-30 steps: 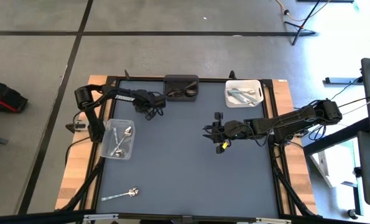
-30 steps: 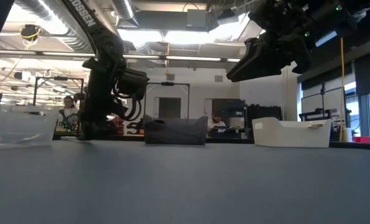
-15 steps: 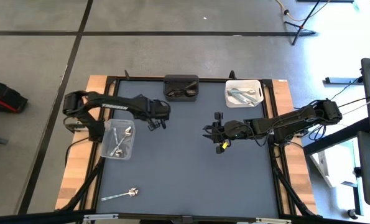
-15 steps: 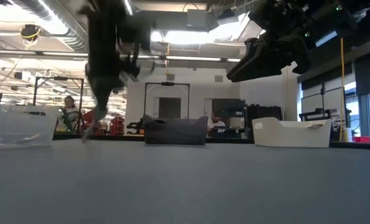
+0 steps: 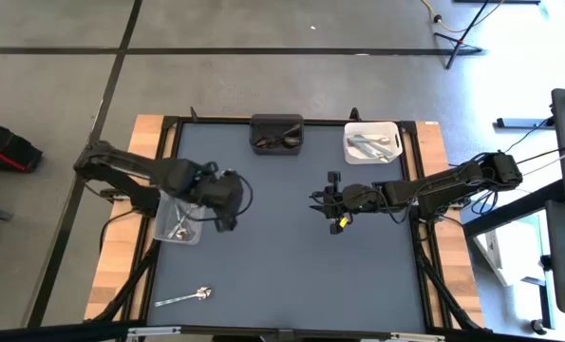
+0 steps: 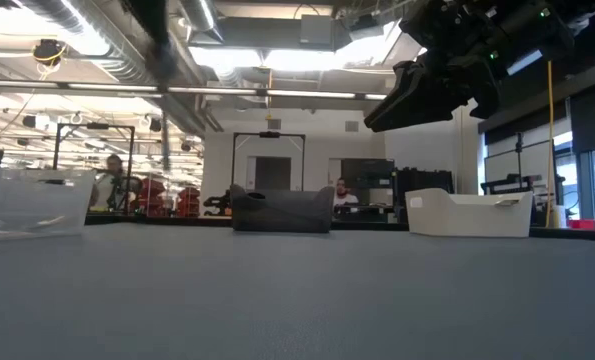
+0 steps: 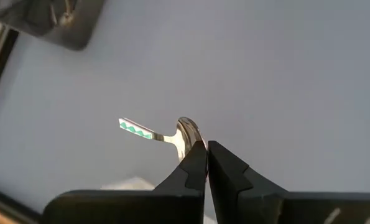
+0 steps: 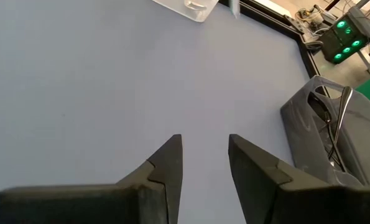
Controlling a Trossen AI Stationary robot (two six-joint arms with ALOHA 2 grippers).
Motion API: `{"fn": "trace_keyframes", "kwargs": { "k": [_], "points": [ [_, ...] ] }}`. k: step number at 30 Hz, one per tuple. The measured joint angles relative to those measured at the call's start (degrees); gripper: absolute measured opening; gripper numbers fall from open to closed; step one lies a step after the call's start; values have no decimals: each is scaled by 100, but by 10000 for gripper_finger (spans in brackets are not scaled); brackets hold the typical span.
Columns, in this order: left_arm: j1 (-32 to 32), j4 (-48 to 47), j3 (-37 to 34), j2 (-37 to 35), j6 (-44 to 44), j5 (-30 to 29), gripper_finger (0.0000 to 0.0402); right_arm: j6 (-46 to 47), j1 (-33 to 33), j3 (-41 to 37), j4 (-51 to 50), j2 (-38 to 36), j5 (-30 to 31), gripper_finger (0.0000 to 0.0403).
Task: Sort silverware by color (type)
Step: Put the top blue spoon into the transparent bin
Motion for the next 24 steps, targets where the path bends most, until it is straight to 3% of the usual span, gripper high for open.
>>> {"fn": "trace_keyframes", "kwargs": {
  "k": [4, 8, 13, 24],
  "points": [
    [-647, -777, 589, -17, -924, 198, 2, -1, -2, 0, 4, 0, 1, 120],
    [-1197, -1415, 714, -17, -1875, 151, 2, 1, -1, 0, 9, 0, 1, 120],
    [-1738, -1377, 281, -101, -2580, 152, 2, -1, 0, 0, 44, 0, 1, 120],
    [-2535, -1376, -1450, -316, -2828, 305, 2, 246, 0, 0, 199, 0, -29, 120]
  ]
}}
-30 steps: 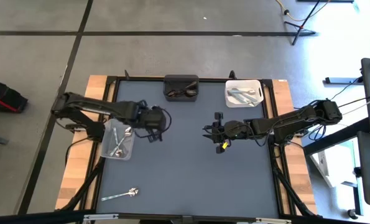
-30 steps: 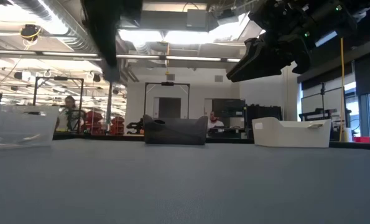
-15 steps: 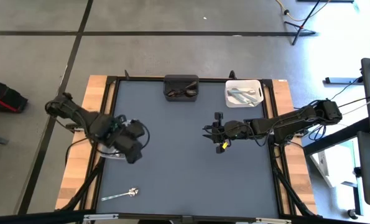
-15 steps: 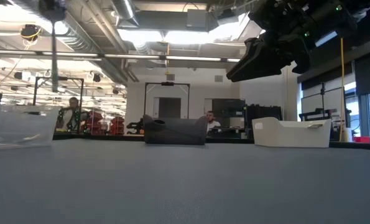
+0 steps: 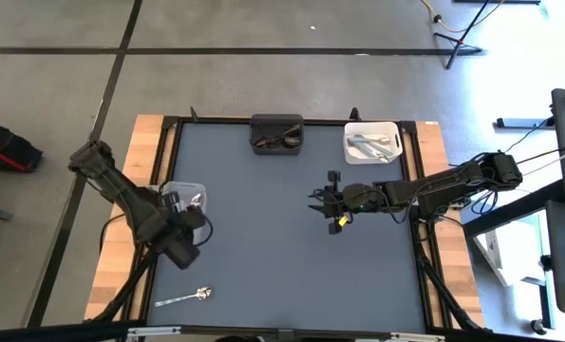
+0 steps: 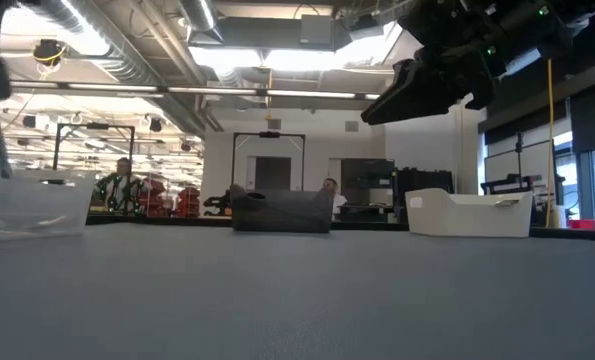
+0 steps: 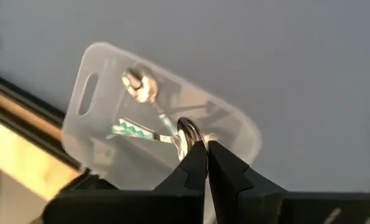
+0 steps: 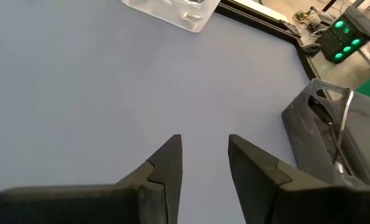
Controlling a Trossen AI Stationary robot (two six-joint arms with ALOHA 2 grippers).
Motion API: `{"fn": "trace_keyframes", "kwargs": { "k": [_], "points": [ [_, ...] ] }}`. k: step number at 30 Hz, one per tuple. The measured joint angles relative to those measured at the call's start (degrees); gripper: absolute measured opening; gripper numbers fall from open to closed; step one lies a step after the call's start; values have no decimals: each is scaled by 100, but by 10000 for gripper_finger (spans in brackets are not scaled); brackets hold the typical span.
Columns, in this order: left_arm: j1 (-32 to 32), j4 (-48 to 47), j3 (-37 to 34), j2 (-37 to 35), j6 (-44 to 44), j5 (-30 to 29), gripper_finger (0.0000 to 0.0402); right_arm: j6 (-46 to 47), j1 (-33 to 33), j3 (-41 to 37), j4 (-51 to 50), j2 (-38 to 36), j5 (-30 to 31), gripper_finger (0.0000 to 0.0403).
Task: Sort silverware by color (type)
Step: Put the top blue spoon into the transparent bin
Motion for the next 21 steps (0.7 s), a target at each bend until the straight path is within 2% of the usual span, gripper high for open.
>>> {"fn": "trace_keyframes", "kwargs": {
  "k": [5, 10, 16, 21],
  "points": [
    [-83, -2, -833, 0, 79, -3, 2, 272, -1, 0, -2, 0, -117, 120],
    [-84, 92, -1370, -2, -366, 103, 18, 358, 0, 0, -44, 0, -226, 120],
    [-84, 66, -1418, -2, -415, 106, 70, 456, 0, 0, -81, 23, -230, 120],
    [-84, -4, -988, -2, -321, 364, 94, 448, 0, 0, -1, 52, -229, 120]
  ]
}}
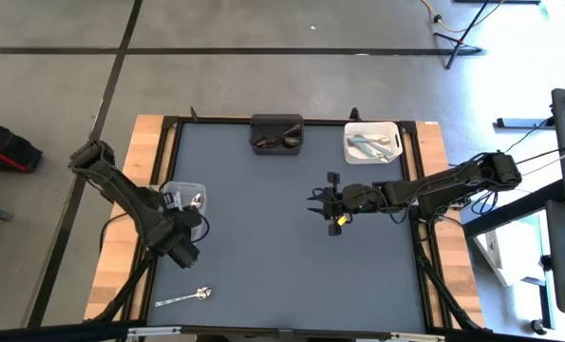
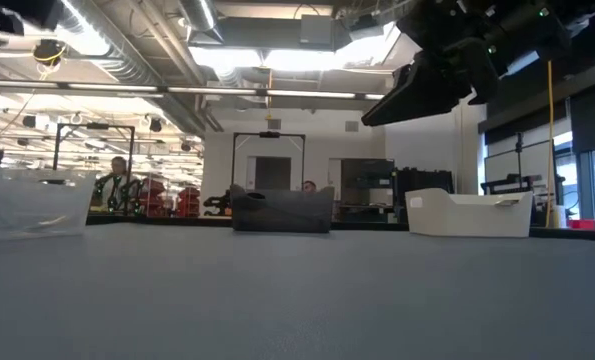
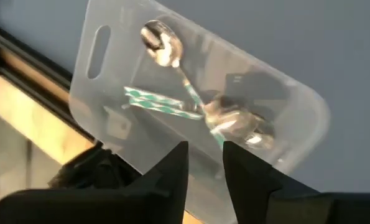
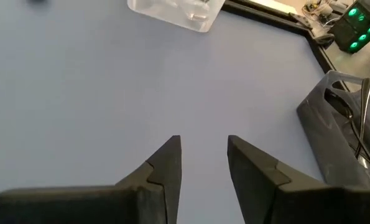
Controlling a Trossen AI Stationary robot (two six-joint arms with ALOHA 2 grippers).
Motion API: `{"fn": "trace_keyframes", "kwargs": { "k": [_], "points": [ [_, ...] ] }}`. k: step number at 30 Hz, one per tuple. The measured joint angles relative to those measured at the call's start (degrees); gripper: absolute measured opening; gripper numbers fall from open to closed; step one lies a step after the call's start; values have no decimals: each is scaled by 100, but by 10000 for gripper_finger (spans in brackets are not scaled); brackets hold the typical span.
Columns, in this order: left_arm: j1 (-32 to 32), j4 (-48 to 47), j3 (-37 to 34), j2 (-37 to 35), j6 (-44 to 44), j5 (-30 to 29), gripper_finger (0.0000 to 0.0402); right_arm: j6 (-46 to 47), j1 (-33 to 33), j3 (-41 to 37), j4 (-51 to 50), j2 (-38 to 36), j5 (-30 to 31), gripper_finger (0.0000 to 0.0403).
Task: Sort silverware by color (type)
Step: Put the top blue spoon into the transparent bin, then put the blue spoon into the transparent bin
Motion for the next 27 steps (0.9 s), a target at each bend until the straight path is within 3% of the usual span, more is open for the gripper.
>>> {"fn": "trace_keyframes", "kwargs": {
  "k": [6, 13, 18, 27],
  "points": [
    [-168, 262, 803, -20, -313, -271, 97, -2, 0, 2, 229, 5, -7, 120],
    [-580, 2527, 976, 31, -512, -235, 97, 213, 63, 2, 236, 5, -448, 120],
    [-1000, 3754, 939, 409, -763, -205, 95, 245, 408, 2, 520, 21, -410, 120],
    [-1627, 3779, 932, 1454, -1790, 736, 94, 146, 882, 2, 1220, 23, -403, 120]
  ]
}}
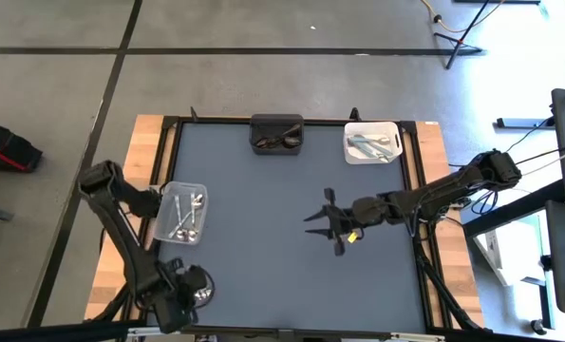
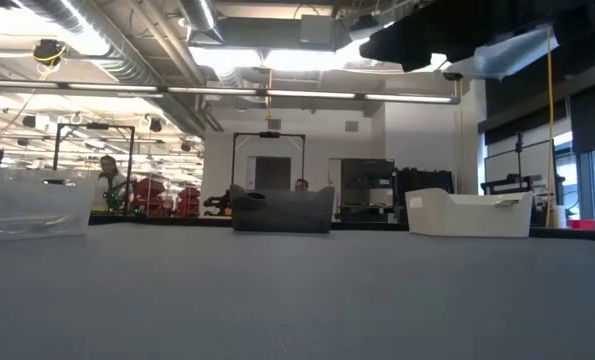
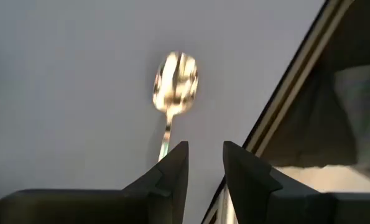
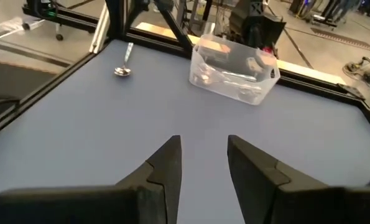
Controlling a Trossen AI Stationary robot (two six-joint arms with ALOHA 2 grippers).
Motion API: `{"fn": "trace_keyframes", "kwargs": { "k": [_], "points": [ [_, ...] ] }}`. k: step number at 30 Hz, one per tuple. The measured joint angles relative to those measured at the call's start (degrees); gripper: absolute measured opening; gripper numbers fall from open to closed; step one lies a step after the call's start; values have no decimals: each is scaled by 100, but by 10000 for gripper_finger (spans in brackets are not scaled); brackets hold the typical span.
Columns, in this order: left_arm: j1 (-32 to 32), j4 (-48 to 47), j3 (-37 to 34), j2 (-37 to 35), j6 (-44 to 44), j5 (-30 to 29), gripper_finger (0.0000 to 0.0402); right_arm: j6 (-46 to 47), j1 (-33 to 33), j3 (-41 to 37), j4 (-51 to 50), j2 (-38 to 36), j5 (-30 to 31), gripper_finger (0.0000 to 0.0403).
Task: Sort silverware by color (type)
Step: Put the blue spoon into the transparent bin
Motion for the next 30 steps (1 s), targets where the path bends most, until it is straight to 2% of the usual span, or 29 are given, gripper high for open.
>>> {"fn": "trace_keyframes", "kwargs": {
  "k": [11, 30],
  "points": [
    [-350, -33, 0, 833, -55, 400, 94, 138, 18, 0, -11, 0, 214, 120],
    [-444, -48, -34, 1574, 651, 340, 94, 136, 18, 0, -140, 0, 313, 120]
  ]
}}
